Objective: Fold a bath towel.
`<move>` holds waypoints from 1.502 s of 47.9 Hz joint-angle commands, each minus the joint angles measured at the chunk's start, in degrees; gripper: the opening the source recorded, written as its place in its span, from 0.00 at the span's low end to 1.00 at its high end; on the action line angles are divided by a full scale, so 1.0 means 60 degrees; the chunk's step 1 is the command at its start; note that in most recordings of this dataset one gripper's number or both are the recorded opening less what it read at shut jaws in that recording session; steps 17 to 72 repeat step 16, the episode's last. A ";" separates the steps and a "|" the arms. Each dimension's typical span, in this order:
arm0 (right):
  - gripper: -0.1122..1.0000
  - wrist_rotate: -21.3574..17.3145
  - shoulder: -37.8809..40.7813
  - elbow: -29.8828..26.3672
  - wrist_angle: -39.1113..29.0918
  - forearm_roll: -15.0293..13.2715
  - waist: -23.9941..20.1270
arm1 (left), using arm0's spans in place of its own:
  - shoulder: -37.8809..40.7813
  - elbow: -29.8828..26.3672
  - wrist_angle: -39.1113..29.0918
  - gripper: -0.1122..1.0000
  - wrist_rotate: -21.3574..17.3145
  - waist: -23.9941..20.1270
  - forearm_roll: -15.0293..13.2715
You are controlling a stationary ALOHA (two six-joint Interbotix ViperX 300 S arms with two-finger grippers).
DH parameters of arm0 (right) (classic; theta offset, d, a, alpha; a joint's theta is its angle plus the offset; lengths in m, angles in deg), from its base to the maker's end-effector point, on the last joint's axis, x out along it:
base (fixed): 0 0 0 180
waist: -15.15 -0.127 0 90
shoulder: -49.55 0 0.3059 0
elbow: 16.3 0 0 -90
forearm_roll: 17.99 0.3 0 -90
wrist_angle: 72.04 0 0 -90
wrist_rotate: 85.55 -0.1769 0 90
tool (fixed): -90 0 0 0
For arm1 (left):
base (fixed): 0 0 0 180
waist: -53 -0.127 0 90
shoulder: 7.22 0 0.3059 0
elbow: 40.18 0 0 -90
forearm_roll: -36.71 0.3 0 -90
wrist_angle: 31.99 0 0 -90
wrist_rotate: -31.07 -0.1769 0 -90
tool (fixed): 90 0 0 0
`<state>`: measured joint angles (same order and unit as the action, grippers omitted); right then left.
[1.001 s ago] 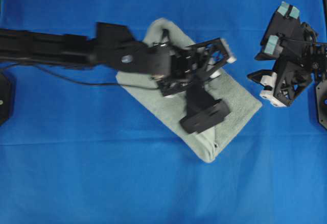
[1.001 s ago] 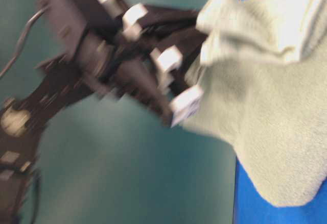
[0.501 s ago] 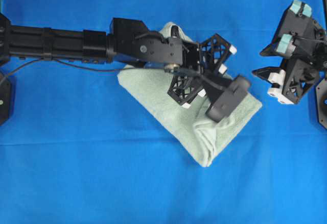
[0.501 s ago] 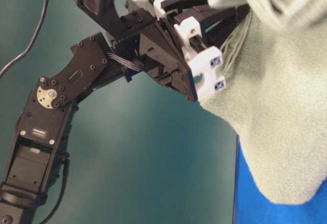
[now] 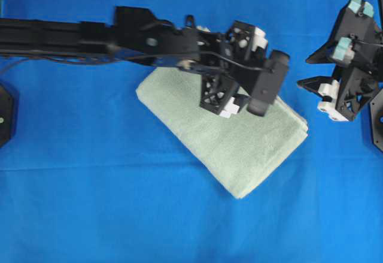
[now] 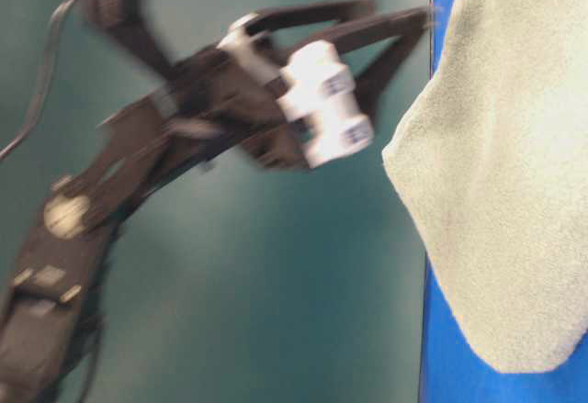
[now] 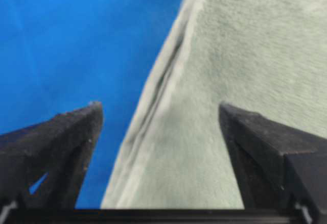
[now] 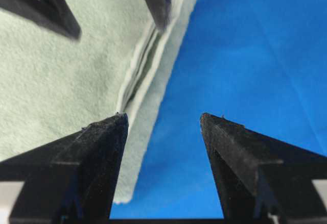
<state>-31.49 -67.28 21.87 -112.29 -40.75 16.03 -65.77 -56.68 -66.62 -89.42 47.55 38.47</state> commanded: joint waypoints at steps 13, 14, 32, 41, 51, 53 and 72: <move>0.65 0.0146 -0.0586 -0.0278 0.1040 -0.0718 -0.0015 | -0.3516 0.2432 0.1611 0.87 0.2358 0.0220 -0.0029; 0.65 0.0146 -0.0630 -0.0278 0.1069 -0.0776 -0.0015 | -0.3721 0.2666 0.1802 0.87 0.2417 0.0234 -0.0029; 0.65 0.0146 -0.0762 -0.0278 0.1157 -0.0864 -0.0015 | -0.4131 0.3076 0.2168 0.87 0.2578 0.0278 -0.0029; 0.65 0.0146 -0.0762 -0.0278 0.1157 -0.0864 -0.0015 | -0.4131 0.3076 0.2168 0.87 0.2578 0.0278 -0.0029; 0.65 0.0146 -0.0762 -0.0278 0.1157 -0.0864 -0.0015 | -0.4131 0.3076 0.2168 0.87 0.2578 0.0278 -0.0029; 0.65 0.0146 -0.0762 -0.0278 0.1157 -0.0864 -0.0015 | -0.4131 0.3076 0.2168 0.87 0.2578 0.0278 -0.0029; 0.65 0.0146 -0.0762 -0.0278 0.1157 -0.0864 -0.0015 | -0.4131 0.3076 0.2168 0.87 0.2578 0.0278 -0.0029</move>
